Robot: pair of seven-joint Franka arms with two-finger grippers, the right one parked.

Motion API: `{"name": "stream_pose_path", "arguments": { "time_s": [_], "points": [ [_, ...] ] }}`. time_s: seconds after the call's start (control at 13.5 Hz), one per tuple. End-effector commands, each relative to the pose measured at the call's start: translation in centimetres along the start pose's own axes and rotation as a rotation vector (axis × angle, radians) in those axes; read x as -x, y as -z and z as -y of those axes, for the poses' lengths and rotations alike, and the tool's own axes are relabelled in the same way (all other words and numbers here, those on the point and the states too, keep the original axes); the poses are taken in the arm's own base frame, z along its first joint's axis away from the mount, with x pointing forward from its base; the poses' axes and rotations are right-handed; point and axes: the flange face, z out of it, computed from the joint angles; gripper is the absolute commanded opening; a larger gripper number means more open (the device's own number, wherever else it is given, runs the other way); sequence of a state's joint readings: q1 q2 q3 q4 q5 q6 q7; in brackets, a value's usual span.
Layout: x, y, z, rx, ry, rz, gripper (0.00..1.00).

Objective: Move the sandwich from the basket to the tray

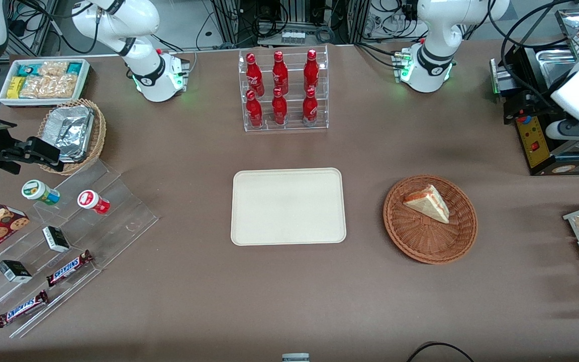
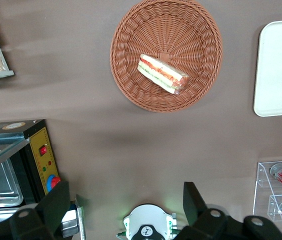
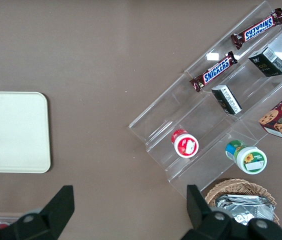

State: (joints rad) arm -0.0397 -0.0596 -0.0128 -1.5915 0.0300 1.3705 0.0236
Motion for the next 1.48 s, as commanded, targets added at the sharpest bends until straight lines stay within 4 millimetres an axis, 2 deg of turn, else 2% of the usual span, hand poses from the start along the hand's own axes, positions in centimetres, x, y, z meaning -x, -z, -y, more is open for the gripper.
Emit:
{"name": "stream_pose_path", "arguments": {
  "time_s": [0.0,0.07,0.22,0.37,0.52,0.67,0.89,1.04,1.19,1.41],
  "points": [
    [0.7,0.1,0.1,0.017,-0.002,-0.018,1.00],
    [0.2,-0.2,-0.1,0.017,-0.006,-0.013,1.00],
    [-1.5,-2.4,-0.1,0.020,0.016,0.030,1.00],
    [-3.8,-4.9,-0.6,0.015,0.142,0.043,1.00],
    [-5.8,-8.6,-3.0,0.004,0.331,0.038,1.00],
    [-6.1,-12.9,-3.5,0.018,0.512,-0.003,1.00],
    [-6.6,-18.2,-4.1,0.076,0.793,-0.053,1.00],
    [-6.7,-21.1,-5.1,0.098,0.905,-0.086,1.00],
    [-5.9,-24.6,-5.3,0.121,0.975,-0.121,1.00],
    [-5.3,-26.9,-7.0,0.125,0.988,-0.132,1.00]
  ]
}}
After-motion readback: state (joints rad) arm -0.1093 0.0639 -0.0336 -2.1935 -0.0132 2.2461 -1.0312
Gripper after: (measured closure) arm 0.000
